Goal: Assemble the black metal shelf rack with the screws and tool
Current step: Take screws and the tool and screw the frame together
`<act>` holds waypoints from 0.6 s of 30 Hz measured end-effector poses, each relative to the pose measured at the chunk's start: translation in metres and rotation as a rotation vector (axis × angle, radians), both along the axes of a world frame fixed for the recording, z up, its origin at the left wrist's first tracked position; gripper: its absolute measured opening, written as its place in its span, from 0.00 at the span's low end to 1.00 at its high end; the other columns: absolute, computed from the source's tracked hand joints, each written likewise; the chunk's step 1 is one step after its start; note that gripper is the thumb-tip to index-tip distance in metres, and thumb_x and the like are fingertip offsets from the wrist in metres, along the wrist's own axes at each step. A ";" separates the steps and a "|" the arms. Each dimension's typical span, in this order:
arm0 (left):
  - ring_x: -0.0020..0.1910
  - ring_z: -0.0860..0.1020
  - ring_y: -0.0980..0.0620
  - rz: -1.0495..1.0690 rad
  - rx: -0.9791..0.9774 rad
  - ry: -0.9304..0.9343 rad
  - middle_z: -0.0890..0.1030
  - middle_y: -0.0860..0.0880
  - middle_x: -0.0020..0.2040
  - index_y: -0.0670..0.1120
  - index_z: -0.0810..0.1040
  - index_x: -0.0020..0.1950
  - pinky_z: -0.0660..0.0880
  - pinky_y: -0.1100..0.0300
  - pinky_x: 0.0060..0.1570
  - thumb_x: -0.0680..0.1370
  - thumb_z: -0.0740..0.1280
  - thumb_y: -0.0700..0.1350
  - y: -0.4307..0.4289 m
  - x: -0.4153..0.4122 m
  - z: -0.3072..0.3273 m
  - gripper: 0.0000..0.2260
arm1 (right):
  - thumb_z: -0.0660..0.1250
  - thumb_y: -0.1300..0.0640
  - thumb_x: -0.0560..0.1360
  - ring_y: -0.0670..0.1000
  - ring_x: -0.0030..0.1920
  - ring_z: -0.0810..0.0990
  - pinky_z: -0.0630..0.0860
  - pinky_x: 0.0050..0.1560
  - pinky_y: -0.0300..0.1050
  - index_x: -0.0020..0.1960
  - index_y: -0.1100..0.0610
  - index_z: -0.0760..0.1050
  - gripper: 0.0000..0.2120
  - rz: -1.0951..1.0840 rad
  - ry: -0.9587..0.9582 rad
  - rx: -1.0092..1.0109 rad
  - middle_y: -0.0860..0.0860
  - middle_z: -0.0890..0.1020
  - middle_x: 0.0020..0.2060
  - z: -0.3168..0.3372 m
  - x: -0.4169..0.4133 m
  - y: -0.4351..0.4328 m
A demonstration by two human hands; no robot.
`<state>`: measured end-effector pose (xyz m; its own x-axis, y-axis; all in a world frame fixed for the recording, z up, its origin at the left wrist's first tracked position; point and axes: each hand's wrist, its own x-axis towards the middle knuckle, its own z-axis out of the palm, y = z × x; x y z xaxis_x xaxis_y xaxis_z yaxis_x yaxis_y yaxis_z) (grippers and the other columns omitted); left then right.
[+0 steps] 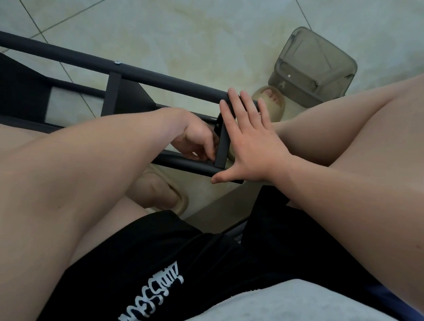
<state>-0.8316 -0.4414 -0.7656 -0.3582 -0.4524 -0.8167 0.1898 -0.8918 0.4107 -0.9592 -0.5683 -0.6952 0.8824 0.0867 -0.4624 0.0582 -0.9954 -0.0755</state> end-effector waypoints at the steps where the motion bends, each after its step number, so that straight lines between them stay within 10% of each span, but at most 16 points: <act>1: 0.42 0.76 0.55 0.000 -0.004 0.006 0.82 0.52 0.40 0.49 0.81 0.49 0.71 0.60 0.44 0.77 0.65 0.33 0.001 -0.001 0.000 0.11 | 0.59 0.15 0.58 0.61 0.81 0.35 0.38 0.80 0.62 0.82 0.60 0.37 0.71 0.000 -0.001 0.000 0.60 0.36 0.81 0.000 0.000 0.000; 18: 0.37 0.73 0.55 -0.102 0.143 -0.133 0.80 0.50 0.37 0.44 0.80 0.48 0.68 0.62 0.43 0.77 0.69 0.38 -0.014 0.004 0.009 0.02 | 0.60 0.15 0.58 0.61 0.81 0.34 0.38 0.80 0.62 0.82 0.60 0.36 0.72 -0.003 0.009 -0.010 0.60 0.35 0.81 0.002 0.002 0.000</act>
<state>-0.8280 -0.4554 -0.7565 -0.2808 -0.2955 -0.9131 0.0482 -0.9546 0.2941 -0.9575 -0.5685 -0.6930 0.8787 0.0792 -0.4708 0.0546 -0.9963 -0.0658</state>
